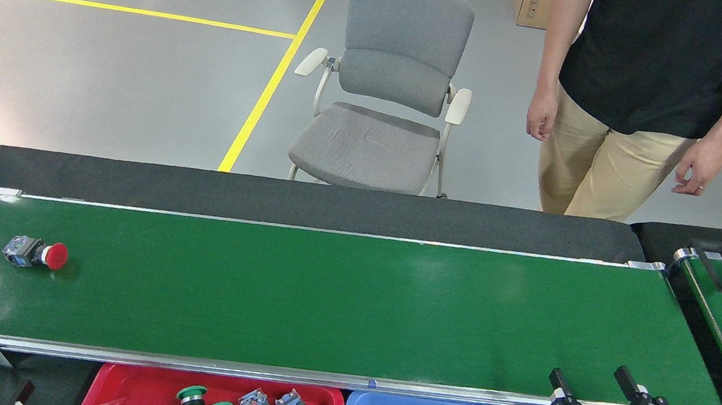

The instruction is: Pick switch part from conveyor to tray

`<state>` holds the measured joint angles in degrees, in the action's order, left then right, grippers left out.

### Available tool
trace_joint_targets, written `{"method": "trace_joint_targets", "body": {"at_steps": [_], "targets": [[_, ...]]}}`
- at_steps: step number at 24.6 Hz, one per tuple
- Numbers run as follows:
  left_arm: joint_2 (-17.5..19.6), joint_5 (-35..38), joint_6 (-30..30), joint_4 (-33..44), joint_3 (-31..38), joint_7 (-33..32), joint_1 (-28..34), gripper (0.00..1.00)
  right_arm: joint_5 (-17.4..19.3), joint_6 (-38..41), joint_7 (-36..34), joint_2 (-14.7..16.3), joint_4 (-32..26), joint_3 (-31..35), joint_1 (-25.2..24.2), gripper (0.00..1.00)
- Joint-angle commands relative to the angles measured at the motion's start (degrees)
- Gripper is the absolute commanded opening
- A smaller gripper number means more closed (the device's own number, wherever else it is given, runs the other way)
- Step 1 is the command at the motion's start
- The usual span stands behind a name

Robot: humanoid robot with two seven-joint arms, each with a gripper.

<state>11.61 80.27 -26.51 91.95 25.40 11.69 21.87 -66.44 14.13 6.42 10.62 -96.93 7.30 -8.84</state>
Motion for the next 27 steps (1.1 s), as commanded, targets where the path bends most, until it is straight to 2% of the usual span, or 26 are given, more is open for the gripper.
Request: {"method": "trace_joint_targets", "body": {"at_steps": [1, 4, 9, 13, 22, 27], "targets": [[0.8, -0.3, 0.1, 0.8, 0.4, 0.1, 0.1, 1.00, 0.1, -1.5, -0.4, 0.3, -2.1, 0.9, -1.2, 1.00], [0.9, -0.3, -4.3, 1.1, 0.8, -1.9, 0.1, 1.00, 0.1, -1.6, -0.4, -0.2, -3.4, 2.3, -4.5, 1.00], [0.2, -0.6, -4.5, 1.7, 1.1, -5.5, -0.9, 1.00, 0.1, -1.5, -0.6, -0.4, -4.4, 5.5, -7.9, 1.00], [-1.0, -1.9, -2.8, 1.1, 4.0, -5.5, -0.9, 1.00, 0.0, -1.1, -0.6, -2.9, -4.5, 5.5, -8.1, 1.00], [-3.0, -3.2, -2.7, 1.0, 8.9, -5.5, -0.2, 1.00, 0.0, -1.0, -0.7, -3.3, -4.5, 6.3, -7.9, 0.99], [-2.9, -3.3, -2.8, 1.1, 9.1, -5.4, -0.4, 1.00, 0.0, -1.0, -0.7, -3.5, -4.5, 6.3, -7.9, 0.99]]}}
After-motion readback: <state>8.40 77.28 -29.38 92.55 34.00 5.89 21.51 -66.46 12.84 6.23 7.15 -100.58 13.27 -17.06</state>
